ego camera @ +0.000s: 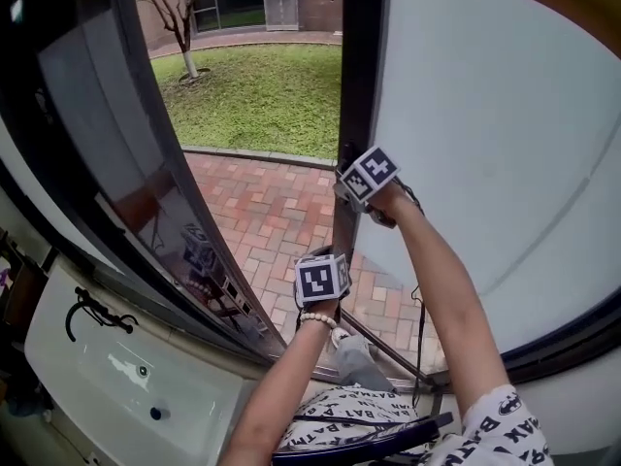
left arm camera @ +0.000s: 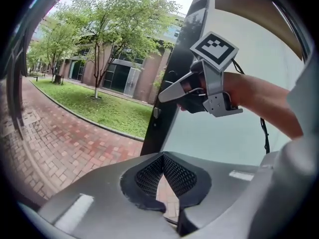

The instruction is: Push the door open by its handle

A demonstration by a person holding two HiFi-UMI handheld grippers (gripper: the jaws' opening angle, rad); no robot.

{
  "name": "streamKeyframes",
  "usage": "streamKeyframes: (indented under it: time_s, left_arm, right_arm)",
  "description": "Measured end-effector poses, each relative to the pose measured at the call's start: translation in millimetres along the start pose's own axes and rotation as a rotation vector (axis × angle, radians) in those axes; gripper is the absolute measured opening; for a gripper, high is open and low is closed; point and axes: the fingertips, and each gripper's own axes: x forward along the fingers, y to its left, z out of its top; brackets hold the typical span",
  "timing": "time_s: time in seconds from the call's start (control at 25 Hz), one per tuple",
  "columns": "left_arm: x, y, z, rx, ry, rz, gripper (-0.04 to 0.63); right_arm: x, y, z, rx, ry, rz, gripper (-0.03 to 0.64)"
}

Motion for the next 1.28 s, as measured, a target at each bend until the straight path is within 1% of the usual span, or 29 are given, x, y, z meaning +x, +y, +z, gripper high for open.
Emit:
streamKeyframes:
  time_s: [0.16, 0.28, 0.52, 0.72, 0.96, 1.12, 1.28]
  left_arm:
    - [11.7, 1.0, 8.7, 0.0, 0.005, 0.004, -0.014]
    - [32.8, -3.6, 22.3, -0.002, 0.006, 0.005, -0.014]
    - [106.2, -16.4, 45.2, -0.012, 0.012, 0.007, -0.014]
    - [168.5, -35.7, 76.4, 0.008, 0.016, -0.014, -0.014]
    - [225.6, -74.3, 91.3, 0.034, 0.057, -0.06, -0.014]
    - [266.0, -95.5, 90.1, 0.054, 0.09, -0.079, -0.014]
    - [297.0, -116.9, 98.1, 0.067, 0.11, -0.111, -0.014]
  right_arm:
    - [-2.5, -31.4, -3.1, 0.036, 0.005, -0.037, 0.014]
    - [-10.8, -67.1, -0.9, 0.053, 0.005, -0.071, 0.014]
    - [-23.6, -146.3, -13.6, 0.089, 0.008, -0.145, 0.012]
    - [-32.9, -211.0, -27.7, 0.147, 0.016, -0.189, 0.014]
    - [-60.2, -288.6, -50.2, 0.249, 0.003, -0.276, 0.014]
    - [-78.1, -344.7, -78.7, 0.301, 0.016, -0.336, 0.014]
    - [-103.9, -394.9, -105.8, 0.358, 0.026, -0.401, 0.014]
